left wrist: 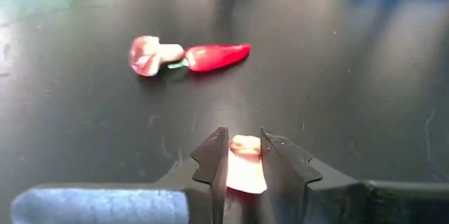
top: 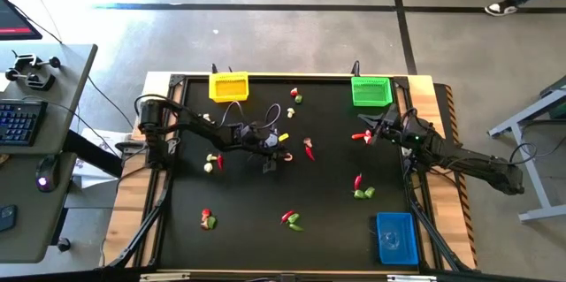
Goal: Sort produce into baskets
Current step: Put the brown mushroom into the yellow bin
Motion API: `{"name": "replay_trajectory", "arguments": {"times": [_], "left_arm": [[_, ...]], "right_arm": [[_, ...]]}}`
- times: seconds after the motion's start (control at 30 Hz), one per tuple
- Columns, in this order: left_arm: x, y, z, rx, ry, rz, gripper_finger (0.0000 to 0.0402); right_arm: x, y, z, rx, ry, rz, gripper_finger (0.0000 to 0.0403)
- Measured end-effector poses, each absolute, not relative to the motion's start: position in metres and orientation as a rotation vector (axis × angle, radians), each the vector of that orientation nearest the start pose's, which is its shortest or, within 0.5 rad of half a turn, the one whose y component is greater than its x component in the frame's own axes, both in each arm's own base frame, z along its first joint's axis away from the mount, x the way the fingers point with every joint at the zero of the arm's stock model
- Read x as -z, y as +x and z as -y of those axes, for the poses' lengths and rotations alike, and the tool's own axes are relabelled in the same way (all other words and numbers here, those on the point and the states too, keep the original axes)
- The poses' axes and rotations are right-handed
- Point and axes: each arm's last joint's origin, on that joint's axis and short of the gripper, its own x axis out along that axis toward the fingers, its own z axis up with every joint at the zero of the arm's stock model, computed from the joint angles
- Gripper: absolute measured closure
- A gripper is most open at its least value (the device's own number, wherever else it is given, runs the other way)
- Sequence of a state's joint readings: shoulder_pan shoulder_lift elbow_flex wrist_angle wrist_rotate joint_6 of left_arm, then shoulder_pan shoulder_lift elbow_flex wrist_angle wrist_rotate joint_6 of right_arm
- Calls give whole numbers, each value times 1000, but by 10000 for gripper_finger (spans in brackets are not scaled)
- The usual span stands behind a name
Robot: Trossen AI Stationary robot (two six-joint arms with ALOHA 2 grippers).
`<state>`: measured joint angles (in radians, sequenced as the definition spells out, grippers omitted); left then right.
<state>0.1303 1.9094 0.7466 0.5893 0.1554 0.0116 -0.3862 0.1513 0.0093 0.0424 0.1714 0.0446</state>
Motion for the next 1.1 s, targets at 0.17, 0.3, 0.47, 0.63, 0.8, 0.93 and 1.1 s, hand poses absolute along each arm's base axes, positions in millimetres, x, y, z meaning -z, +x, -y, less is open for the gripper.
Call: {"name": "replay_trajectory", "arguments": {"times": [0.17, 0.3, 0.47, 0.63, 0.8, 0.93, 1.1], "left_arm": [[-93, 344, -42, 67, -87, -571, 348], [-97, 346, -43, 73, -45, -555, 366], [-120, 345, -52, 45, -37, -494, 388], [-150, 332, -74, -108, -12, -492, 388], [-168, 308, -101, -354, 47, -605, 386], [-175, 293, -116, -445, 29, -654, 386], [-175, 281, -130, -539, 22, -714, 385]], "right_arm": [[-158, 96, 44, 559, 54, -88, 403], [-158, 96, 44, 559, 54, -87, 403], [-158, 96, 44, 559, 54, -87, 403], [-159, 96, 44, 559, 54, -87, 403], [-158, 96, 44, 559, 54, -87, 403], [-158, 96, 44, 559, 54, -88, 403], [-158, 96, 44, 559, 54, -88, 403]]}}
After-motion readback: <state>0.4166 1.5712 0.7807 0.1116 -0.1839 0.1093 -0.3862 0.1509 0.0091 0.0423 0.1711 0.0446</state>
